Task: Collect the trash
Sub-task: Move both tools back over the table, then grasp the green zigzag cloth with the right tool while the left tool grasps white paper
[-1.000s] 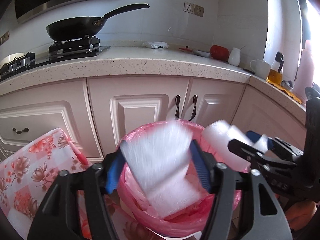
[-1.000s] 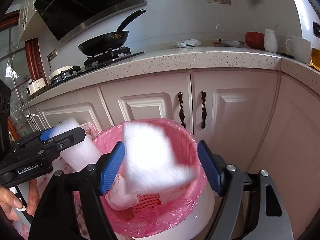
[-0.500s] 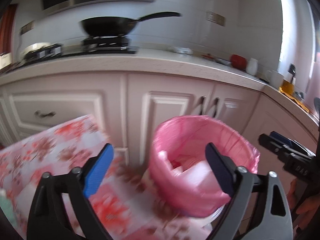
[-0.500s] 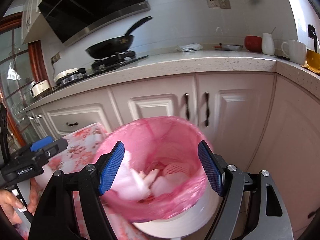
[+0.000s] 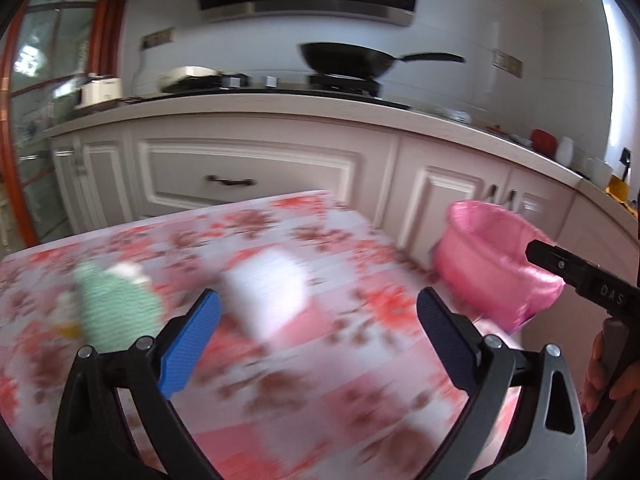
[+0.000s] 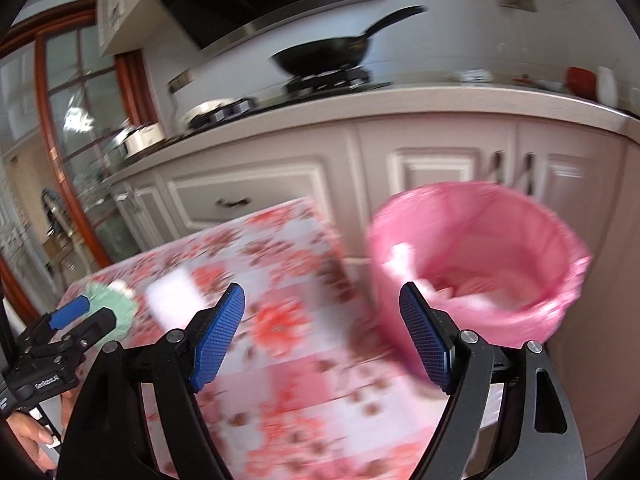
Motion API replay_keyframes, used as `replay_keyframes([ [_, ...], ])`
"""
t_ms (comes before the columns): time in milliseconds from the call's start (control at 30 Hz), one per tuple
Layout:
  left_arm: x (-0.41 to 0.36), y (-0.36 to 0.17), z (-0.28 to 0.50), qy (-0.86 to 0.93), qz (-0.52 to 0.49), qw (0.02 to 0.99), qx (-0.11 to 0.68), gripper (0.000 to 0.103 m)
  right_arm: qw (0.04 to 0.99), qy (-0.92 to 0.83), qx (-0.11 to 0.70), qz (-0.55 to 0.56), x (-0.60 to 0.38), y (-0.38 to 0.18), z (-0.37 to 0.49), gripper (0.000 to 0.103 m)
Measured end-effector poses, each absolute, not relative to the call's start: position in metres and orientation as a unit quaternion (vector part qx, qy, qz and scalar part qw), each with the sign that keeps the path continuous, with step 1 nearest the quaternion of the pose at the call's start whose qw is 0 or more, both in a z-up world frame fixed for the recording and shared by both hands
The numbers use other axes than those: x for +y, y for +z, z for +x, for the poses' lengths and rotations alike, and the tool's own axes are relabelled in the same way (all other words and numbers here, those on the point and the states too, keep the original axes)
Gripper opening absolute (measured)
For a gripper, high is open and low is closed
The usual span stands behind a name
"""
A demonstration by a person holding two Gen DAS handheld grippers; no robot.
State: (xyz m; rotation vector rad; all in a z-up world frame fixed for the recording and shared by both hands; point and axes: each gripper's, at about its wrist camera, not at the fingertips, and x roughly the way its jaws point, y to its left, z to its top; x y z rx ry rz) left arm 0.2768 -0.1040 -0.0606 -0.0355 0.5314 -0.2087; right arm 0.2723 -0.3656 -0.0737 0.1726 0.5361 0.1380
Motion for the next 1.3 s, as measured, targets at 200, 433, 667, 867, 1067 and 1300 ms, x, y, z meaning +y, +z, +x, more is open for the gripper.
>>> replay_keyframes([
  [200, -0.021, -0.071, 0.24, -0.021, -0.016, 0.965, 0.261, 0.095, 0.951, 0.103, 0.282, 0.077, -0.298, -0.086, 0.267, 0.076],
  [433, 0.054, -0.085, 0.209, 0.054, -0.031, 0.96, 0.273, 0.095, 0.936, 0.163, 0.312, 0.021, -0.214, -0.098, 0.269, 0.076],
  [667, 0.1, -0.093, 0.183, 0.112, -0.036, 0.957, 0.265, 0.095, 0.924, 0.211, 0.319, -0.001, -0.132, -0.108, 0.284, 0.076],
  [867, 0.126, -0.092, 0.184, 0.146, -0.001, 0.953, 0.264, 0.095, 0.914, 0.23, 0.334, 0.002, -0.084, -0.12, 0.296, 0.076],
  [1067, 0.163, -0.093, 0.204, 0.158, -0.022, 0.948, 0.274, 0.095, 0.906, 0.229, 0.356, -0.012, -0.042, -0.136, 0.311, 0.076],
  [1300, 0.187, -0.096, 0.225, 0.158, -0.066, 0.944, 0.283, 0.093, 0.897, 0.214, 0.387, -0.027, -0.018, -0.149, 0.33, 0.076],
])
